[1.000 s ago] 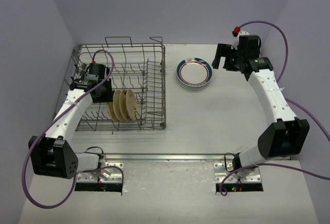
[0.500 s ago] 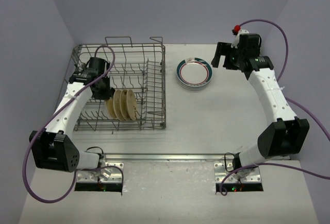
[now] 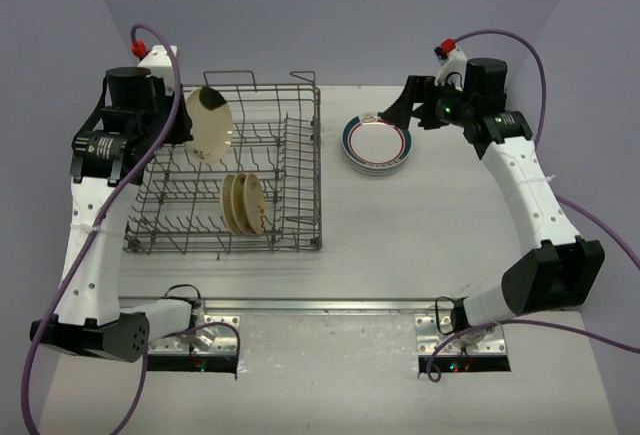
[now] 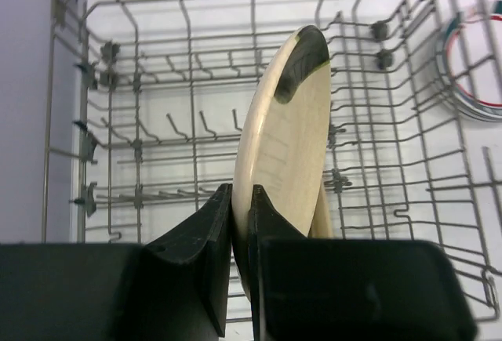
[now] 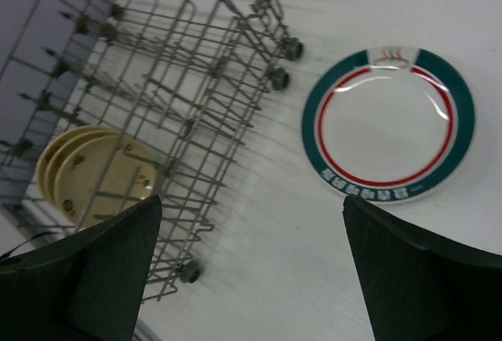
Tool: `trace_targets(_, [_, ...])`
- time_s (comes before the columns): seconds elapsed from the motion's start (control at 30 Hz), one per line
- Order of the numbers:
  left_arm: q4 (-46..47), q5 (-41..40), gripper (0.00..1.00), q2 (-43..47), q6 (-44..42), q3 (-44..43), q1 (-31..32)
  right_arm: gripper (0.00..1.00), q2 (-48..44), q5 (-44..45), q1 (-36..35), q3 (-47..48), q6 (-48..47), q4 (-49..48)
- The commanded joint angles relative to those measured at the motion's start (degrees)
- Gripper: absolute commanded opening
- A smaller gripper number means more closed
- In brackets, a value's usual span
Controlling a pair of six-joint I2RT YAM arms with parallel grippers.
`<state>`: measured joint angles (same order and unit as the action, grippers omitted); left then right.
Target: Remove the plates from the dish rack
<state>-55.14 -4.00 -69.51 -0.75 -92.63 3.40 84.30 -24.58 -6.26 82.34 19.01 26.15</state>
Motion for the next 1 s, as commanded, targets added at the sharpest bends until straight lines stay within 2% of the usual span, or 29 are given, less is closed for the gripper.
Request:
trace_targets(0.0, [3.8, 28.0, 0.00, 5.1, -6.0, -0.3, 0.0, 0.96, -3.2, -20.0, -6.3, 2.0, 2.9, -8.7])
trace_targets(0.1, [7.0, 44.1, 0.00, 7.4, -4.0, 2.1, 0.1, 0.95, -3.7, -23.1, -10.9, 2.9, 3.5, -10.2])
trace_targets(0.2, [6.6, 52.7, 0.00, 5.6, -3.4, 2.2, 0.6, 0.94, -3.7, -25.1, -12.7, 2.1, 4.9, -11.1])
trace_targets(0.33, [6.1, 58.8, 0.00, 1.7, -2.1, 0.8, 2.1, 0.92, -2.5, -23.6, -17.1, 3.4, 0.4, -9.0])
trace_targets(0.5, [5.6, 60.0, 0.00, -2.0, -0.7, -1.8, 4.5, 0.84, -0.6, -20.9, -23.3, 5.4, -4.8, -6.5])
trace_targets(0.63, [5.6, 60.4, 0.00, -3.0, -0.5, -1.8, 4.9, 0.55, 0.9, -18.3, -25.2, 6.6, -6.2, -5.7])
trace_targets(0.73, [5.6, 60.2, 0.00, -3.2, -0.6, -1.7, 4.9, 0.09, 1.5, -14.7, -25.2, 6.9, -6.5, -5.1])
trace_targets(0.77, [5.6, 59.5, 0.03, -3.2, -0.5, -1.7, 4.9, 0.02, 1.5, -12.3, -25.1, 6.6, -6.4, -5.0])
trace_targets(0.8, [5.6, 57.6, 0.10, -3.2, -0.3, -1.8, 4.9, 0.00, 1.3, -10.6, -25.0, 6.2, -6.3, -4.9])
trace_targets(0.83, [5.6, 55.0, 0.27, -3.2, -0.1, -1.8, 4.9, 0.00, 0.9, -9.2, -24.6, 5.7, -6.1, -4.9])
trace_targets(0.87, [5.6, 52.5, 0.54, -3.4, 0.1, -1.8, 4.9, 0.00, 0.4, -7.5, -24.0, 4.9, -5.7, -5.1])
trace_targets(0.9, [5.5, 50.1, 0.76, -3.4, 0.2, -1.9, 4.9, 0.00, 0.1, -6.1, -23.2, 4.3, -4.8, -5.4])
trace_targets(0.93, [5.5, 47.7, 0.90, -3.5, 2.0, -2.0, 4.9, 0.00, -0.3, -5.4, -20.2, 3.8, -3.8, -5.7])
trace_targets(0.97, [5.7, 44.3, 0.95, -3.6, 2.8, -2.2, 4.7, 0.00, -0.7, -5.4, -16.2, 2.7, -0.8, -6.4])
